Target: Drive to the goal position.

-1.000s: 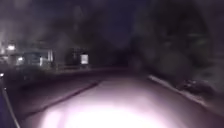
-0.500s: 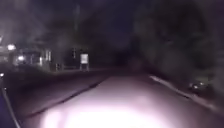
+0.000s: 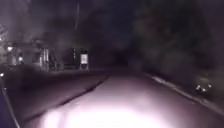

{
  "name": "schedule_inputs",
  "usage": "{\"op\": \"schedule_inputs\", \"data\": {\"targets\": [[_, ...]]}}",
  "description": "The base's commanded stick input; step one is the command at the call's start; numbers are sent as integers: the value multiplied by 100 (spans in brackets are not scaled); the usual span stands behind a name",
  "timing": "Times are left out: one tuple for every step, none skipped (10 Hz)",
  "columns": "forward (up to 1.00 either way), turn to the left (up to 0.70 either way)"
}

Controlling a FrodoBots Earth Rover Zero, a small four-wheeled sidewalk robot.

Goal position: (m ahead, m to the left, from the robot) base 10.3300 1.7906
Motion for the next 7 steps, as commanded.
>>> {"op": "schedule_inputs", "data": {"targets": [[50, 0], [50, 0], [50, 0], [50, 0], [50, 0], [50, 0], [50, -50]]}}
